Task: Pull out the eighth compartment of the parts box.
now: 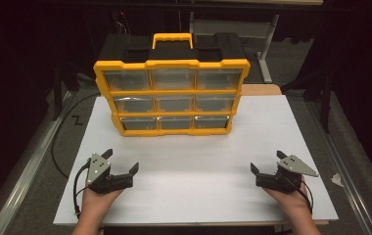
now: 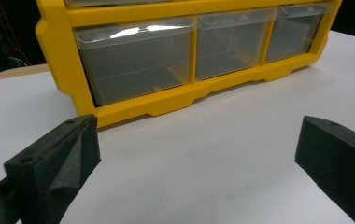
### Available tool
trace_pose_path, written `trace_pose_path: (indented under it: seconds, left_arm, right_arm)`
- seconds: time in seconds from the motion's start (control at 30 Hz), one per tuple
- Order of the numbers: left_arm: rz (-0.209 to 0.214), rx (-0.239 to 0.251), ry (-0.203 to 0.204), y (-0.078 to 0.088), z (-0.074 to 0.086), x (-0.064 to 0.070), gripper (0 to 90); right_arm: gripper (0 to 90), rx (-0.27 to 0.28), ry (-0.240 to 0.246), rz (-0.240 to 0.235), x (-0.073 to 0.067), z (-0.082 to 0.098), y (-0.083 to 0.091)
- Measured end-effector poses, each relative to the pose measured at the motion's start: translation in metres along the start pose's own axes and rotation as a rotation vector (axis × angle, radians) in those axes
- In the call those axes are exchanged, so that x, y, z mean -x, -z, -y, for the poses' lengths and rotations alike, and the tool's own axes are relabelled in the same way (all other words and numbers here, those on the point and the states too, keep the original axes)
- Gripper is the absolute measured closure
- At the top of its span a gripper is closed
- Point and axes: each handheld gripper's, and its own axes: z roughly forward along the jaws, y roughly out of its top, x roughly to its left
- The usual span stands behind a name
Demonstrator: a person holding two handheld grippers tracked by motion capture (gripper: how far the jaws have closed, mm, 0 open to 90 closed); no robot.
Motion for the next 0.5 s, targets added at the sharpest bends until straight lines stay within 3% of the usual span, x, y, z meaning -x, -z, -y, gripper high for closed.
trace_pose_path:
  seconds: [0.5]
  left_arm:
    - [-0.001,0.005,0.01,-0.0005,0.0004,0.0004,0.8]
  right_arm:
    - [0.8,0.01,-0.001,0.011,0.0016,0.0017,-0.0004]
